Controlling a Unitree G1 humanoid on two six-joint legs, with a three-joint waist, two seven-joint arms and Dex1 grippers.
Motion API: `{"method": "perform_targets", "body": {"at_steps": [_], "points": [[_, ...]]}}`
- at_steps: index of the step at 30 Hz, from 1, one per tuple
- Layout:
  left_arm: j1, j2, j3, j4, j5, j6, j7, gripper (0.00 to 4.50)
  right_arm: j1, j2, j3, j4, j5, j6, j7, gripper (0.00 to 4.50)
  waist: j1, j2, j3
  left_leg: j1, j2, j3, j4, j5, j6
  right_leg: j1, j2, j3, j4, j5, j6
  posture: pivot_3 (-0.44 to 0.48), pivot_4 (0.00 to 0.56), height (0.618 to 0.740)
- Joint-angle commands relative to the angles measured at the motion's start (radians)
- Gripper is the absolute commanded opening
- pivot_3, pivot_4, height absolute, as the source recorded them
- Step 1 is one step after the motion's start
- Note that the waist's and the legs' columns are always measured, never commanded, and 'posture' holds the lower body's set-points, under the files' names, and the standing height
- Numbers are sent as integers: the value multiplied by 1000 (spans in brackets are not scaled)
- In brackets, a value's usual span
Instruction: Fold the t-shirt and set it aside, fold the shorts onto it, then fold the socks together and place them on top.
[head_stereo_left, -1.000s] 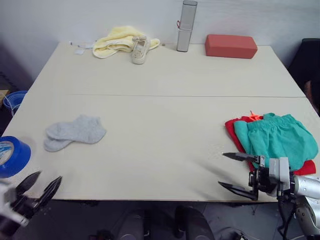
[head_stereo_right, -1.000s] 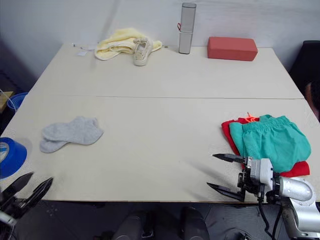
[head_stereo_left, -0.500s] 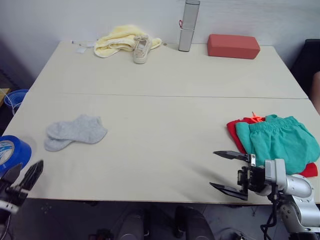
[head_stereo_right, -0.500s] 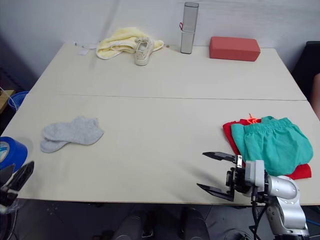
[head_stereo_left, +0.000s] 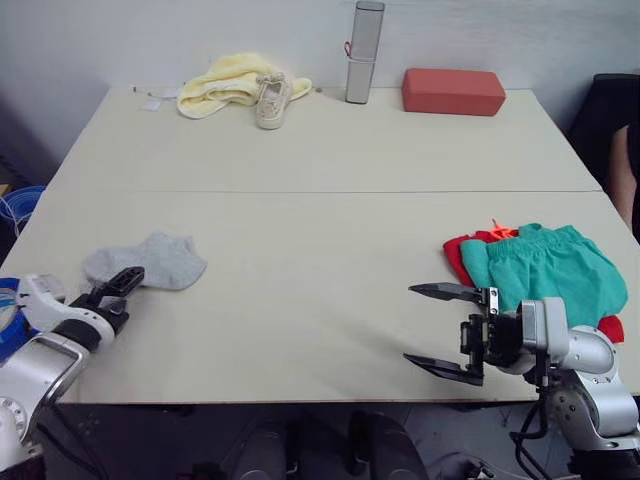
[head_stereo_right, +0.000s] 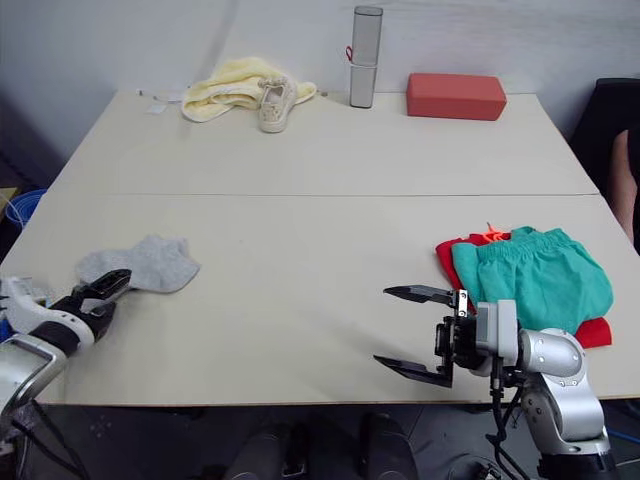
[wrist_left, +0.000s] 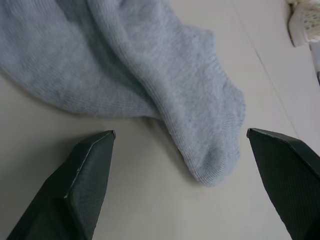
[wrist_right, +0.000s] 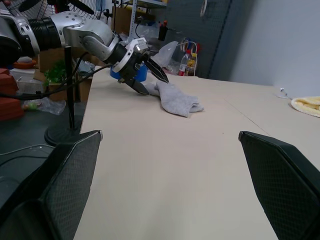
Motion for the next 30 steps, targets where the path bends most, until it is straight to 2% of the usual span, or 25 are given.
{"method": "perform_targets", "body": {"at_steps": [1, 11, 16, 17, 20, 29, 30], "points": [[-52, 13, -21, 57, -25, -33, 55, 4437, -5, -17, -26, -46, 17, 7, -19, 4500, 2, 0, 0, 0, 0, 0, 0, 0, 0, 0, 0, 0, 0, 0, 0, 0, 150, 740], [-275, -4, -110, 286, 138, -50, 2, 4437, -24, -12, -2, -64, -6, 23, -73, 4500, 29, 1, -1, 1, 0, 0, 1, 2, -2, 0, 0, 0, 3, 0, 0, 0, 150, 740], [-344, -20, -129, 371, 225, -22, -48, 4437, -36, -11, 3, -65, -12, 26, -88, 4500, 31, 2, -1, 1, -1, 0, 1, 2, -2, 0, 0, -1, 4, 0, 0, 0, 150, 740], [-352, -25, -128, 382, 239, -19, -53, 4051, -36, -11, 2, -66, -12, 27, -90, 4500, 31, 3, -2, 1, -1, 0, 1, 2, -2, 0, 0, -1, 4, 0, 0, 0, 150, 740], [-362, -47, -127, 414, 270, 1, -78, 3302, -30, -9, 0, -73, -13, 29, -99, 4500, 33, 4, -2, 1, -1, 0, 1, 2, -2, 0, 0, -1, 5, 0, 0, 0, 150, 740], [-404, -95, -124, 469, 377, 32, -168, 224, -16, -15, -15, -90, -13, 33, -126, 4500, 67, 5, -3, 1, -2, 0, 3, 3, -2, 1, -1, -1, 4, 1, 2, 0, 150, 740], [-406, -98, -123, 470, 386, 37, -178, 46, -14, -17, -17, -91, -13, 32, -127, 4500, 71, 5, -3, 1, -2, 0, 3, 2, -2, 1, -1, -1, 4, 1, 2, 0, 150, 740]]}}
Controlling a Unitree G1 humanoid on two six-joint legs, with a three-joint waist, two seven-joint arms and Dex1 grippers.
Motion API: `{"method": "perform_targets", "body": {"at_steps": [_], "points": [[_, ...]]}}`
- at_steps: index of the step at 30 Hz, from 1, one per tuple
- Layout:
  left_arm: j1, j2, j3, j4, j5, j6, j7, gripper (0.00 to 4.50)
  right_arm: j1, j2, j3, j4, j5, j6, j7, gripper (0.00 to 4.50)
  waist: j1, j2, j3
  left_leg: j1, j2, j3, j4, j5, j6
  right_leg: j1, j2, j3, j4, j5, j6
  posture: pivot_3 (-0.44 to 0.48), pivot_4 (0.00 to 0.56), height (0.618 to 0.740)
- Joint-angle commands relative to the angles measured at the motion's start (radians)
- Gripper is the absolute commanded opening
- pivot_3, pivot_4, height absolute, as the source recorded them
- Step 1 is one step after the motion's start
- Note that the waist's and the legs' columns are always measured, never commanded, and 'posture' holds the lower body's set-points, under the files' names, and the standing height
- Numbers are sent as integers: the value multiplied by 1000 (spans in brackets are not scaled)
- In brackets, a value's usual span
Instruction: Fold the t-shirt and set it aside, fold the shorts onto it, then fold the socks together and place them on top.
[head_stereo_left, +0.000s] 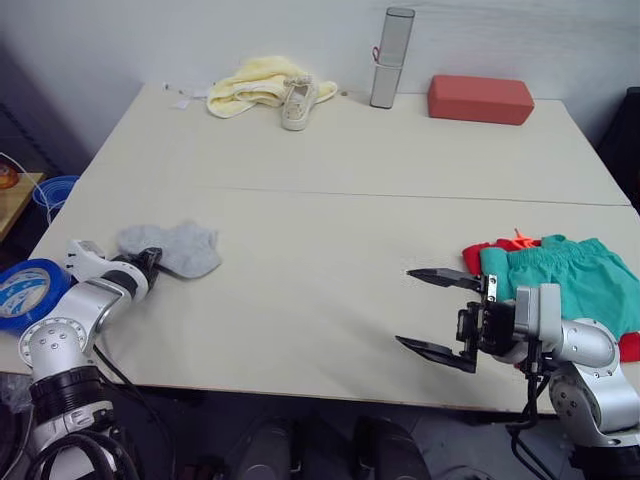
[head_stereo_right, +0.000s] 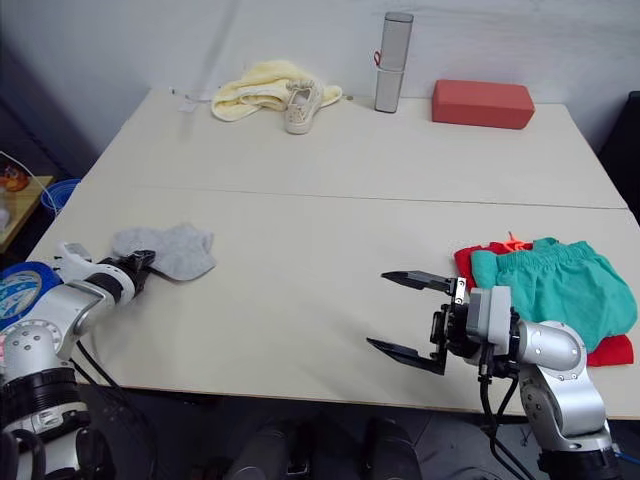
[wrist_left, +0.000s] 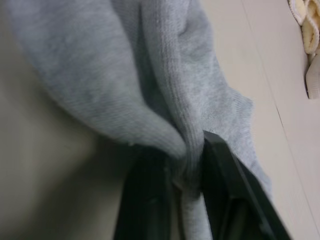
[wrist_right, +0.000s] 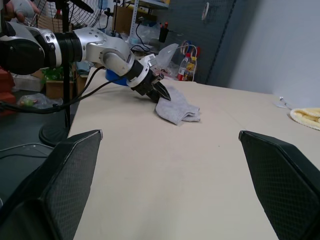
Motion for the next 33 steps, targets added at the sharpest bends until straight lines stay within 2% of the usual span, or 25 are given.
{"method": "perform_targets", "body": {"at_steps": [1, 5, 8, 13, 18, 23, 28, 33], "points": [[-1, -31, -38, 31, 41, 63, -43, 46, 12, -12, -32, -44, 12, -5, -13, 4500, 7, 0, 0, 0, 0, 0, 0, 0, 0, 0, 0, 0, 0, 0, 0, 0, 150, 740], [12, -51, -55, -30, 30, 137, -75, 46, 32, -23, -51, -50, 13, -6, -18, 4500, 12, 0, 0, -1, 0, 0, 0, 0, 0, 0, 0, 0, -1, 0, 0, 0, 150, 740], [37, -80, -98, -154, -7, 215, -74, 46, 50, -41, -72, -53, 17, -4, -16, 4500, 12, 0, 0, -1, 0, 0, -1, -1, 2, 0, -1, 0, -3, 1, 1, 0, 150, 740], [27, -160, -147, -279, -93, 259, 6, 46, 91, -68, -124, -61, 24, 6, -27, 4500, 10, -2, 1, -3, -1, 0, -1, -1, 2, 0, 0, 0, -6, 1, 2, 0, 150, 740], [34, -253, -270, -367, -136, 288, 50, 46, 159, -89, -187, -90, 27, 22, -39, 4500, 4, -4, 3, -3, 0, 0, -1, -1, 2, 0, 1, 0, -6, 1, 2, 0, 150, 740], [48, -335, -395, -408, -89, 287, 22, 46, 228, -104, -229, -129, 32, 42, -49, 4500, 1, -5, 3, -3, 0, 0, 0, -1, 2, 0, 2, 0, -6, 1, 2, 0, 150, 740], [42, -340, -489, -393, -20, 310, -104, 46, 298, -99, -263, -171, 45, 52, -48, 4500, -6, -5, 3, -3, 0, 0, 0, -1, 2, 0, 3, 0, -6, 1, 2, 0, 150, 740], [51, -349, -512, -383, 57, 303, -164, 46, 379, -90, -289, -211, 61, 56, -38, 4500, 2, -4, 3, -3, 0, 0, 1, -1, 3, 2, 2, -1, -7, 1, 2, 0, 150, 740]]}}
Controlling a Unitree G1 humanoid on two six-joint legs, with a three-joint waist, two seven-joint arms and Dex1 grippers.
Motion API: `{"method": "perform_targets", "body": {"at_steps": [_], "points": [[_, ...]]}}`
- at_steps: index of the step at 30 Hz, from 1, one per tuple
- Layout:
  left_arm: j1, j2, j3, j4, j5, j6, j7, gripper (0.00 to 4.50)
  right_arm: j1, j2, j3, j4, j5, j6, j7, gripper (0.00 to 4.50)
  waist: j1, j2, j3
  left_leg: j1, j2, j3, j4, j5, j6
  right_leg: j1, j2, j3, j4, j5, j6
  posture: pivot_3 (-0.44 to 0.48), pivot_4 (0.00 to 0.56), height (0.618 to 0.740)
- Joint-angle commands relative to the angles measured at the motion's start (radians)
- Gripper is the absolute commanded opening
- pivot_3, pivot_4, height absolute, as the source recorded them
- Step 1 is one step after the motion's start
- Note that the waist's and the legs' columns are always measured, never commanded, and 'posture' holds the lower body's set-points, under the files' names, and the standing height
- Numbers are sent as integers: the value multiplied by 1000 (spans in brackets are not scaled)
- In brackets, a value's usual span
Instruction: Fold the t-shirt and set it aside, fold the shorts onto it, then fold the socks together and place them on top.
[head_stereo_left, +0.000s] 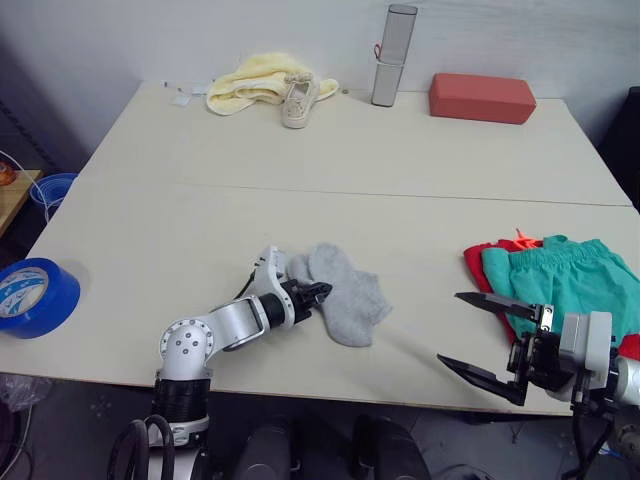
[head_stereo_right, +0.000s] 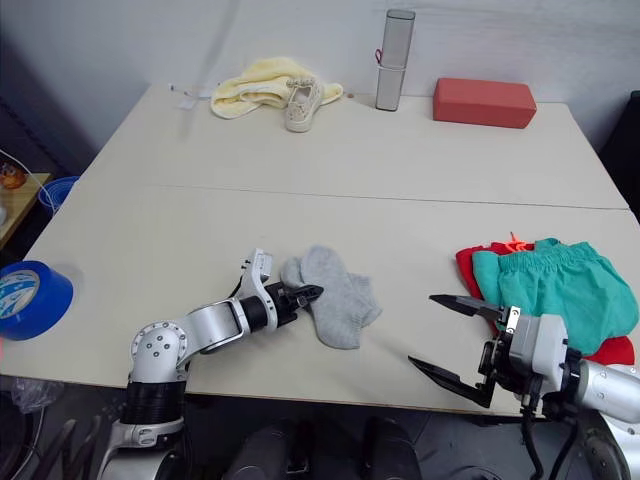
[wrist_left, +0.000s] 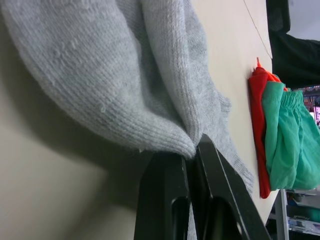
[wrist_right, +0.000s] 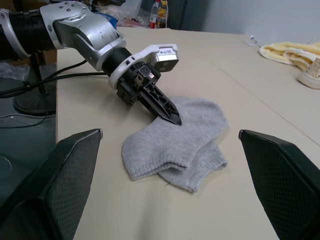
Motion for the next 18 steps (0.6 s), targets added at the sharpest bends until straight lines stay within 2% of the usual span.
{"method": "perform_targets", "body": {"at_steps": [1, 3, 4, 9, 12, 15, 18], "points": [[10, 26, -48, -23, 74, 16, -84, 46, 49, 3, -45, -53, 23, -7, 3, 4500, 5, 0, 0, 0, 0, 0, 0, 0, 0, 0, 0, 0, -1, 0, 0, 0, 150, 740], [21, 86, -95, -55, 130, 43, -177, 565, 64, 12, -32, -59, 12, -14, -7, 4500, 5, 0, 0, 0, 0, 0, 0, 0, 0, 1, 0, 0, -2, 0, 0, 0, 150, 740], [30, 84, -87, -58, 117, 49, -186, 761, 67, 14, -25, -63, 7, -13, -12, 4500, 4, 1, 0, 0, 0, 0, -1, 0, 0, 0, 0, 0, -2, 0, -1, 0, 150, 740], [61, 101, -21, -105, 143, 3, -231, 2342, 86, 22, -7, -71, 12, 10, -40, 4500, 2, 1, -1, 0, 1, 0, -4, 0, 1, -1, 0, 0, -5, 0, -1, 0, 150, 740], [73, 217, 5, -140, 101, 74, -348, 3223, 87, 25, 10, -72, 18, 42, -74, 4500, -11, 1, -1, 0, 2, 0, -4, 0, 0, -2, 0, 0, -4, -1, -2, 0, 150, 740], [85, 442, 24, -159, 153, 94, -583, 3223, 72, 27, 39, -87, 69, 155, -157, 4500, -29, 1, 0, 0, 3, 0, -6, 0, -2, -3, 1, 0, -2, -2, -5, 0, 150, 740], [76, 602, 21, -119, 237, 31, -801, 3223, 53, 12, 71, -96, 96, 274, -233, 4500, -41, 3, 1, 0, 4, 0, -6, 0, -4, -5, 2, -1, 0, -4, -8, 0, 150, 740]]}}
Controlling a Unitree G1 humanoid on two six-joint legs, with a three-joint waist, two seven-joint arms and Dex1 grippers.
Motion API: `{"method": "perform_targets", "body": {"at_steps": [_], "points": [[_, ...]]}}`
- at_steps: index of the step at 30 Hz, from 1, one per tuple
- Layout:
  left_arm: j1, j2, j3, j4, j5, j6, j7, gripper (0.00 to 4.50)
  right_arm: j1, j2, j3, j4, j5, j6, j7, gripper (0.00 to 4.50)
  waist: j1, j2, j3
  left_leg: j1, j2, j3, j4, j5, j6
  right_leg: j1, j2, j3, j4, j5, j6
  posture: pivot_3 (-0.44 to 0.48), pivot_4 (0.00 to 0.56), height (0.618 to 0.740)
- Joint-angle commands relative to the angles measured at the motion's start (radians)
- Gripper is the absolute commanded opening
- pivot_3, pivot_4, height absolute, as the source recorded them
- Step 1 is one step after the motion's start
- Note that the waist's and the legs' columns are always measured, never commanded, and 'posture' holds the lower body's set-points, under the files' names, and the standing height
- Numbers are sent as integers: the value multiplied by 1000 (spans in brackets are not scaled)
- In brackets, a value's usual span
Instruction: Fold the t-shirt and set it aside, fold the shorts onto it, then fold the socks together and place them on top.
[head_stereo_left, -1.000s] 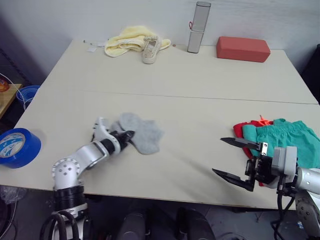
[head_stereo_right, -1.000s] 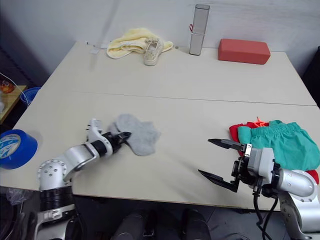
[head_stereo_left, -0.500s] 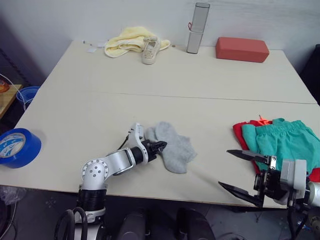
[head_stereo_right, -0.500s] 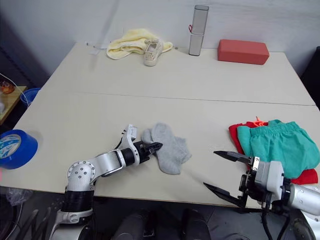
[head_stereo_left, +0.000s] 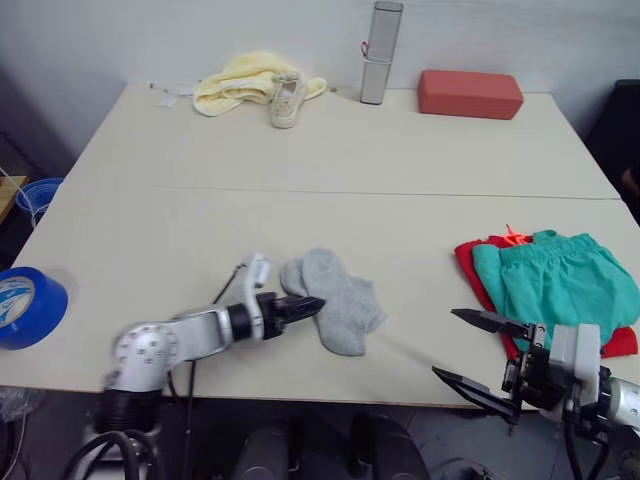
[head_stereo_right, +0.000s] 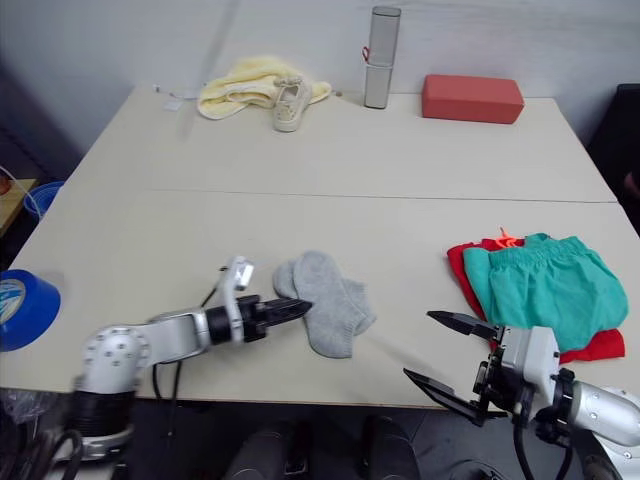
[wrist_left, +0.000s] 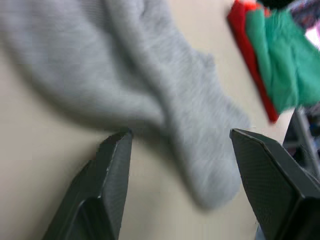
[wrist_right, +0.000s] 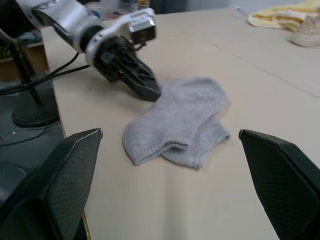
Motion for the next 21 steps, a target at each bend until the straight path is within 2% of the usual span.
{"method": "perform_targets", "body": {"at_steps": [1, 4, 5, 7, 9, 11, 13, 16, 18, 21], "points": [[-16, 116, -1, 19, 116, -87, -248, 3223, -21, -15, 30, -41, 40, 123, -82, 4500, -1, 1, 1, 0, 0, 0, 0, 0, 0, -1, 0, 0, 0, 0, 0, 0, 150, 740], [-54, 177, -45, 99, 260, -207, -403, 3223, -37, -25, 65, -36, 46, 229, -142, 4500, 3, 2, 1, -1, 0, 0, -1, -2, 2, -1, -1, 0, -2, -2, -5, 0, 150, 740], [-86, 176, -59, 142, 303, -237, -426, 3223, -51, -25, 93, -31, 39, 273, -169, 4500, 4, 2, 1, -2, -1, 0, -2, -2, 2, -2, -2, 0, -3, -7, -13, 0, 150, 740], [-147, 156, -80, 213, 369, -273, -453, 3223, -81, -28, 140, -25, 15, 350, -225, 4500, 5, 2, 2, -3, -1, 0, -2, -1, 1, -2, -2, 0, -4, -8, -14, 0, 150, 740], [-210, 130, -113, 278, 431, -302, -488, 3223, -127, -6, 184, -13, 4, 395, -273, 4500, 3, 2, 2, -5, -2, 0, -2, -1, 2, -3, -3, 0, -5, -6, -11, 0, 150, 740], [-281, 99, -160, 358, 503, -337, -527, 3223, -188, 29, 229, 5, -6, 432, -322, 4500, 0, 2, 2, -6, -2, 0, -2, -2, 2, -4, -3, 0, -6, 2, 3, 0, 150, 740], [-344, 50, -194, 435, 562, -372, -558, 3223, -250, 60, 270, 28, -26, 466, -361, 4500, -1, 1, 1, -10, -2, 0, -1, -2, 2, -7, -2, -1, -6, 2, 4, 0, 150, 740], [-425, -23, -237, 526, 631, -400, -601, 3775, -330, 69, 318, 71, -67, 505, -380, 4500, -2, 1, 2, -18, -3, 1, 3, 0, 5, -14, -2, -1, -3, 3, 5, 0, 150, 740], [-465, -48, -263, 581, 688, -437, -635, 4394, -378, 75, 330, 94, -76, 528, -391, 4500, -3, 0, 2, -18, -3, 3, 4, 3, 11, -14, -1, -2, -1, 3, 5, 0, 150, 740], [-513, -67, -298, 651, 762, -476, -684, 4453, -427, 82, 335, 120, -90, 549, -403, 4500, -4, 0, 2, -18, -3, 4, 8, 4, 12, -13, -1, -2, 2, 3, 6, 0, 150, 740]]}}
